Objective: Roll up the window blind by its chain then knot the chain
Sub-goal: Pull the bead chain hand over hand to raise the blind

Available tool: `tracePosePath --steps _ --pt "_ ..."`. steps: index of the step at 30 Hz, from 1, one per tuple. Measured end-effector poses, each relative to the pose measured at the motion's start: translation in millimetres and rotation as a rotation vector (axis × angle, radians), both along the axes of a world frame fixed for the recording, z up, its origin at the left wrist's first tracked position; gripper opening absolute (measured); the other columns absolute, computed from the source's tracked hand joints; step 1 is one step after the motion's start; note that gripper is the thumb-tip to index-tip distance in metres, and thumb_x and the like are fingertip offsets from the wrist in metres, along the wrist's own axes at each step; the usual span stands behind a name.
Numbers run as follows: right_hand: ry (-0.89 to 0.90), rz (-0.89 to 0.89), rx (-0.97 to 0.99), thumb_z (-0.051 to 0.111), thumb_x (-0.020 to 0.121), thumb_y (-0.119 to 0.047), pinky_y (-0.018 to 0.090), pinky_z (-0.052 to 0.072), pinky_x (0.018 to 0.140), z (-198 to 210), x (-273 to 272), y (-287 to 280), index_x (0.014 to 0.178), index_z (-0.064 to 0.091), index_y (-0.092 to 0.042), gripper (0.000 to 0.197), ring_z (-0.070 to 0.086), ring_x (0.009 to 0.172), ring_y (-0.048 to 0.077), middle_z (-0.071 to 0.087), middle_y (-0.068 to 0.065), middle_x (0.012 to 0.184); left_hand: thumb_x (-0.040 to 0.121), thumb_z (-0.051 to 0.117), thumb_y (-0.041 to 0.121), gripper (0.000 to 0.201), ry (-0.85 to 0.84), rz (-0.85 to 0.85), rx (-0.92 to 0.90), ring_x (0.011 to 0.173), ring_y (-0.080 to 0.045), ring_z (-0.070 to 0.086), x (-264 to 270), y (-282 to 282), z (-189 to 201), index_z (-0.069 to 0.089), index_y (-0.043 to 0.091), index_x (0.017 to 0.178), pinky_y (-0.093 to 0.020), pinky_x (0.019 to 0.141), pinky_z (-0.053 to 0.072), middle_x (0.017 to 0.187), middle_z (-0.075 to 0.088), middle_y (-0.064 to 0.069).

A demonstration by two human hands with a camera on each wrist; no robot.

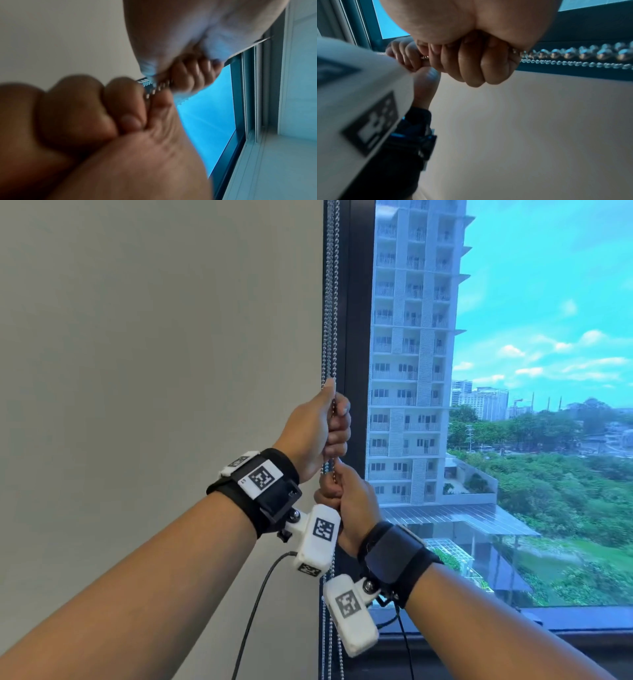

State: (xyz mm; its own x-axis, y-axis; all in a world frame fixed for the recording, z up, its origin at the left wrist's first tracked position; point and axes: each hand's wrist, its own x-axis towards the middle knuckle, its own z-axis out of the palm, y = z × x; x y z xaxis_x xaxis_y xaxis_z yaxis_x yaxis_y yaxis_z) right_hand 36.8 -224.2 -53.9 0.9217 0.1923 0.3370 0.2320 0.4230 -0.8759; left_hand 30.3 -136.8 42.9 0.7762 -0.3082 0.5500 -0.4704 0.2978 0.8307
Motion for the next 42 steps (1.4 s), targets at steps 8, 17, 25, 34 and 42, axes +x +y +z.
tracePosePath --steps 8,17,25,34,42 --pt "-0.058 0.094 -0.308 0.033 0.095 -0.021 0.031 0.038 0.053 17.0 19.5 -29.3 0.07 0.059 -0.008 0.039 0.046 0.053 0.021 0.055 0.009 0.061 0.104 0.033 0.051 0.048 0.016 0.155 -0.126 0.048 -0.013 0.008 -3.3 2.4 -32.0 0.03 0.027 0.062 -0.025 0.045 0.005 0.053 0.019 0.003" --pt "-0.23 0.151 -0.077 0.033 0.101 -0.056 0.032 0.048 0.062 155.5 8.1 -9.2 0.087 0.065 -0.007 0.06 0.057 0.06 0.019 0.065 0.009 0.072 0.104 0.038 0.037 0.043 0.02 0.271 0.008 0.046 -0.014 0.031 -2.7 -14.4 -77.7 0.052 0.012 0.072 -0.024 0.047 0.026 0.06 0.04 -0.014" --pt "-0.178 0.068 0.113 0.036 0.098 -0.065 0.02 0.007 0.044 131.3 -6.4 9.7 0.06 0.02 -0.027 0.056 0.008 0.04 0.011 0.015 -0.007 0.049 0.105 0.04 0.031 0.037 0.11 0.256 0.013 0.065 -0.013 0.056 2.9 15.5 -78.7 0.061 0.017 0.078 -0.032 0.069 0.041 0.069 0.063 -0.001" --pt "-0.189 0.079 0.074 0.038 0.098 -0.064 0.016 0.012 0.041 91.0 -9.2 5.2 0.067 0.019 -0.026 0.052 0.009 0.036 0.011 0.015 -0.005 0.047 0.107 0.022 0.039 0.054 -0.024 0.043 0.018 0.07 -0.015 0.061 4.5 42.1 4.8 0.063 0.003 0.108 -0.028 0.069 0.049 0.084 0.066 -0.007" --pt "-0.138 0.012 0.045 0.043 0.097 -0.062 0.018 0.011 0.044 81.1 -13.7 8.0 0.061 0.019 -0.025 0.056 0.009 0.039 0.01 0.011 -0.001 0.05 0.106 0.026 0.034 0.052 0.002 -0.087 -0.072 0.088 -0.029 0.065 -9.3 21.0 35.2 0.062 -0.003 0.114 -0.041 0.087 0.052 0.095 0.066 -0.016"
